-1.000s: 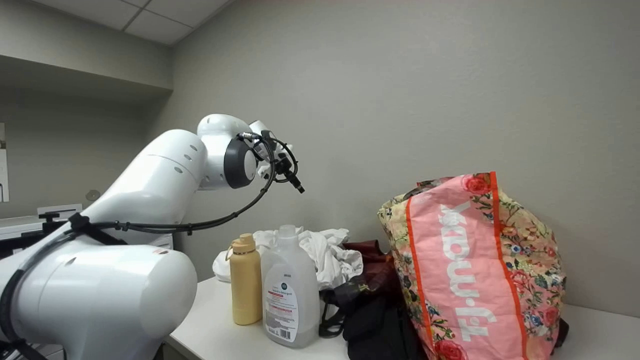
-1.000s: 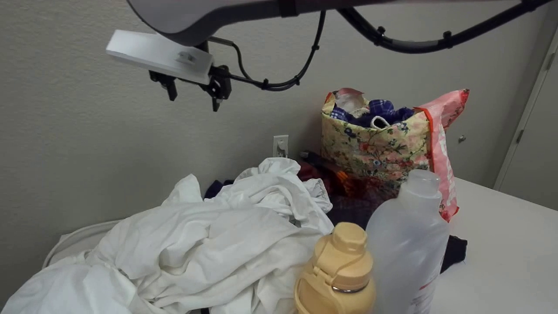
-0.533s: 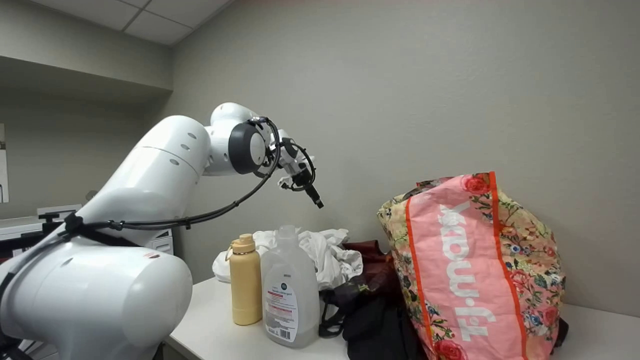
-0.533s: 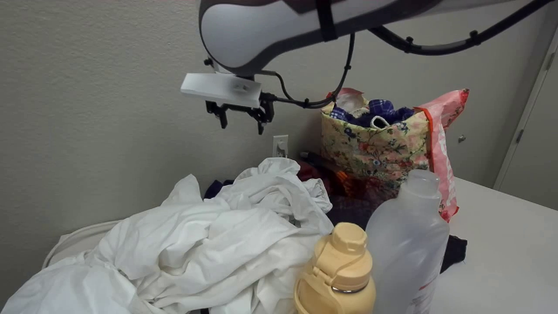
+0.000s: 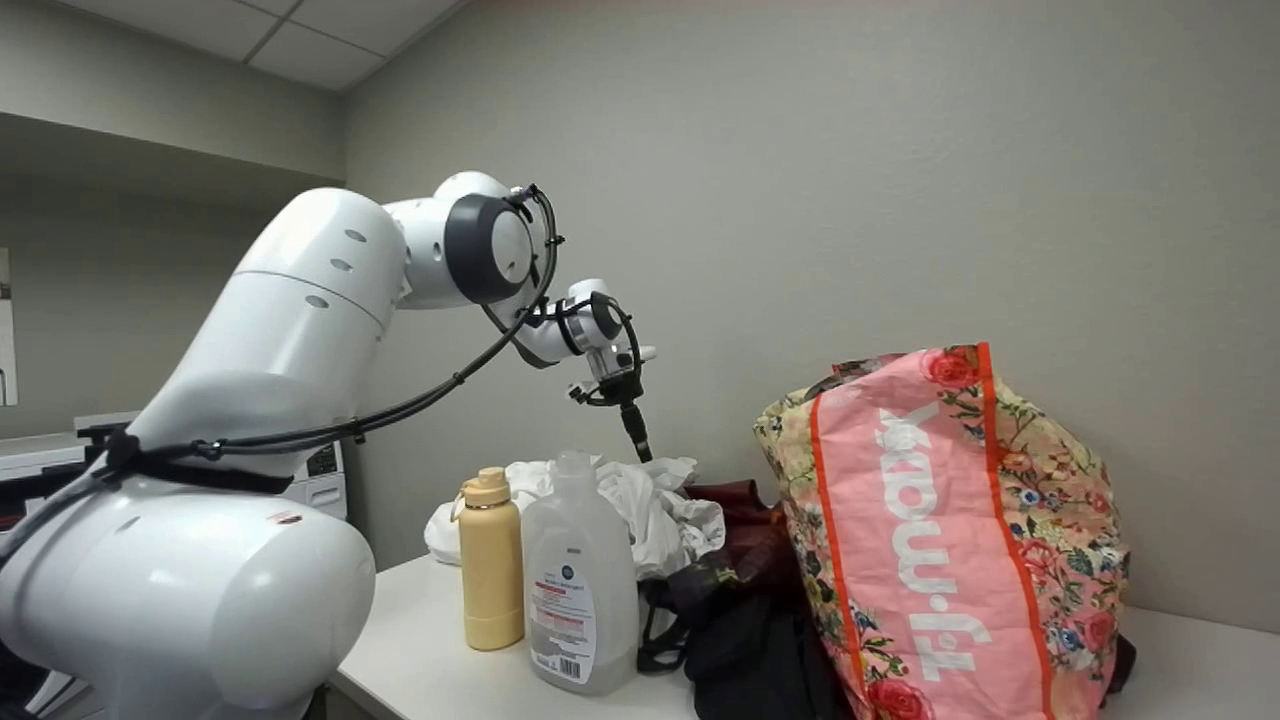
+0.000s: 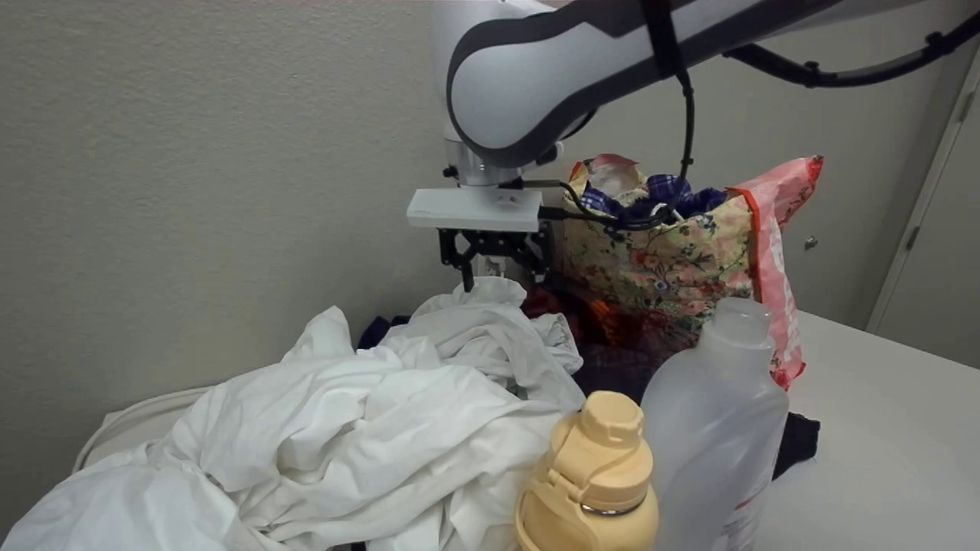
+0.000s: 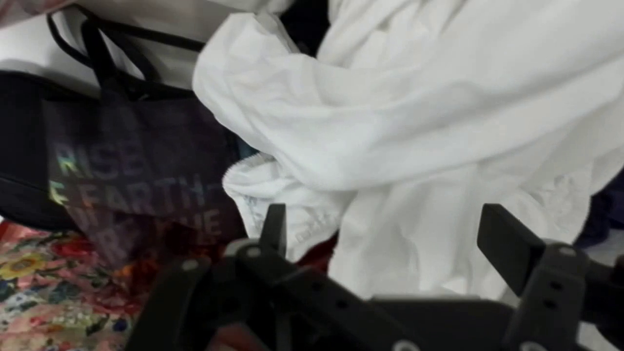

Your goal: Move the white bedsheet to the left

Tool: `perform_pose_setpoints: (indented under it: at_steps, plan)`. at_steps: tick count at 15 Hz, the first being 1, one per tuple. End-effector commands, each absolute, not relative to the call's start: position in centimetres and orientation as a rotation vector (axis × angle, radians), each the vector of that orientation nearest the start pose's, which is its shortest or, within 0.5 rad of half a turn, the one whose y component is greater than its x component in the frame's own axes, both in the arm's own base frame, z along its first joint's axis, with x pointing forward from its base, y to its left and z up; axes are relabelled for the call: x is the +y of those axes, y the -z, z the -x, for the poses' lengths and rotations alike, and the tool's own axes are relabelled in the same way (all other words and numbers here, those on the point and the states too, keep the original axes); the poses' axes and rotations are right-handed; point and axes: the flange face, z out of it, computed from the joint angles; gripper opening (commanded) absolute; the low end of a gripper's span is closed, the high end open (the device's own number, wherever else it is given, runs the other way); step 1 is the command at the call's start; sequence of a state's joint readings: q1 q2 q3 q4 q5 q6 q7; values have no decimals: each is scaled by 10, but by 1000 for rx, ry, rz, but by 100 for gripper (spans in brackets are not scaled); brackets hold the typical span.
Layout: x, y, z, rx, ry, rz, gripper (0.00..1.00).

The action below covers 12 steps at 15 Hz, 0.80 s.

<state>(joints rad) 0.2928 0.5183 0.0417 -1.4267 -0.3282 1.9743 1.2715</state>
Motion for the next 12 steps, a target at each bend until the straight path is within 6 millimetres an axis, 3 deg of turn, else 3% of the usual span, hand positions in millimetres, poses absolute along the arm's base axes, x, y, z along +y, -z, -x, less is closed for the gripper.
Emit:
perform_pose_setpoints:
  at_steps: [1, 7, 12]
  plan:
    - [190, -381, -635, 1341, 233, 2996, 100]
    - [202, -319, -583, 1319, 240, 2944, 100]
    - [207, -295, -561, 1291, 329, 2956, 100]
